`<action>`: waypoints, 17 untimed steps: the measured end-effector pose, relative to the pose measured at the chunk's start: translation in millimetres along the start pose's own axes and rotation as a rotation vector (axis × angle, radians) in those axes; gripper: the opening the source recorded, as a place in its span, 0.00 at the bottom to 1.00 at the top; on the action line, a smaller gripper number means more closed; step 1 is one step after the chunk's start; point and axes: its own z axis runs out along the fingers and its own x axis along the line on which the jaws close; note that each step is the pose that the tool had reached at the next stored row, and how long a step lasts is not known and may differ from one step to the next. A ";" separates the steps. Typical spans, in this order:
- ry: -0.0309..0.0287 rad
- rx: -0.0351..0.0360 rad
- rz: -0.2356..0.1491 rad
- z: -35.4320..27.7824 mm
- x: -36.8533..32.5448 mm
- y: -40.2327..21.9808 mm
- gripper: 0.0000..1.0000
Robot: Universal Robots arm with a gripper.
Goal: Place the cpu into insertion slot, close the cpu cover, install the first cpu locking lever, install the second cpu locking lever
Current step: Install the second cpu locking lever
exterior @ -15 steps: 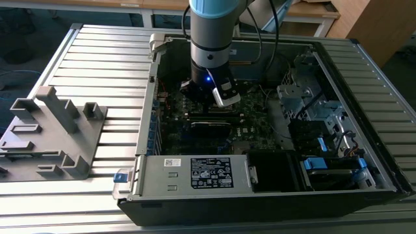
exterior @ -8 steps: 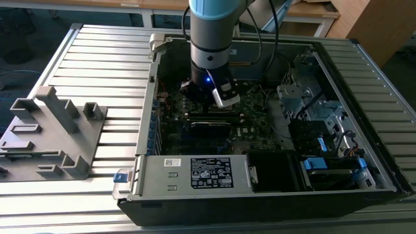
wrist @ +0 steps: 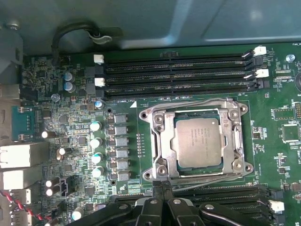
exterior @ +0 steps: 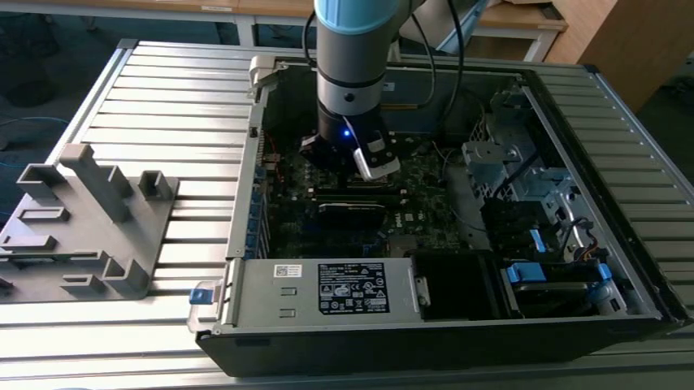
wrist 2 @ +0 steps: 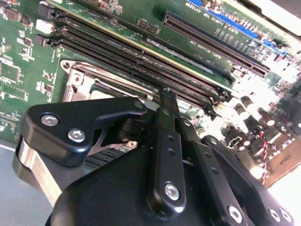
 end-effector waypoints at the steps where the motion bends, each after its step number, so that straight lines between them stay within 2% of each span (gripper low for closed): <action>1: 0.0001 -0.0002 0.000 0.0 1.0 -0.1 0.10; 4: 0.0000 -0.0018 0.000 0.4 3.7 -0.4 0.10; 10: 0.0010 -0.0137 0.000 2.3 6.3 -0.7 0.10; 14: 0.0011 -0.0138 0.000 2.4 6.4 -0.7 0.10; 17: 0.0013 -0.0177 0.000 2.4 6.5 -0.7 0.10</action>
